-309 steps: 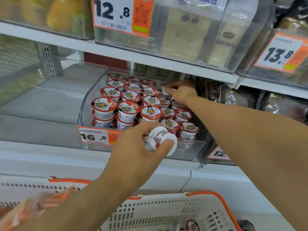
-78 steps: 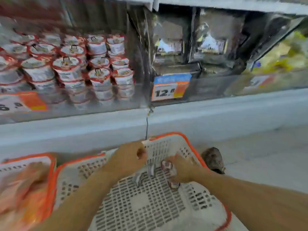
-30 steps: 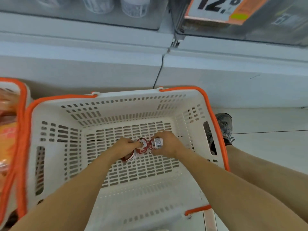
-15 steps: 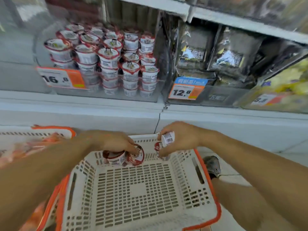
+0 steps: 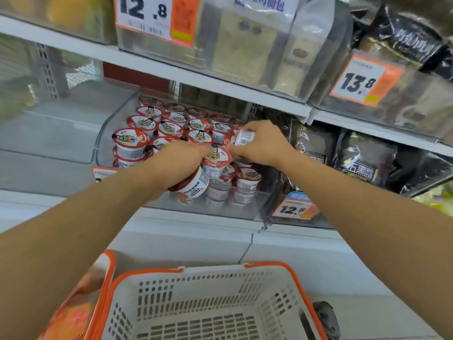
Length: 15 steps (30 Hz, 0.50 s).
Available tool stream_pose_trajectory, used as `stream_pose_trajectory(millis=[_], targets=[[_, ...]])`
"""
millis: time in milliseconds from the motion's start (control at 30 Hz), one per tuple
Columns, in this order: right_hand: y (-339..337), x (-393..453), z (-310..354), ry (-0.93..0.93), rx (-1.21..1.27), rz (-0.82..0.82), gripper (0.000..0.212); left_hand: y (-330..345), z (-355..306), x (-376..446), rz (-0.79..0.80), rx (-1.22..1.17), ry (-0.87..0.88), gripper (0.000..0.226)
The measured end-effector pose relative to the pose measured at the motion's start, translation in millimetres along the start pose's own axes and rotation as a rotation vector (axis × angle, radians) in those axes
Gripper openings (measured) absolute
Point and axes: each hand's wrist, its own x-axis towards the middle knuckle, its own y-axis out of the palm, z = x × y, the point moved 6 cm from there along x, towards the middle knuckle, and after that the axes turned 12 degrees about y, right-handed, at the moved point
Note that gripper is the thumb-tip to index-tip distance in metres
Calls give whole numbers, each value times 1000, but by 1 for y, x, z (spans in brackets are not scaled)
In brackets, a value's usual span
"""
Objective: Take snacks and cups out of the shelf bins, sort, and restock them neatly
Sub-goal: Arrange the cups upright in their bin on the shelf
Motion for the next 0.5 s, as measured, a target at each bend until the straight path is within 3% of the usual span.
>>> stream_pose_trajectory(millis=[167, 200, 300, 400, 500], targets=[[18, 37, 5, 117, -7, 99, 111, -6, -10, 8, 62, 141, 82, 40], [19, 41, 6, 128, 26, 123, 112, -7, -12, 10, 64, 140, 94, 39], [16, 45, 6, 153, 73, 183, 87, -11, -21, 12, 78, 148, 138, 36], [2, 43, 3, 167, 82, 113, 77, -9, -28, 13, 90, 192, 189, 38], [-15, 36, 4, 100, -227, -14, 73, -8, -32, 14, 58, 197, 229, 23]])
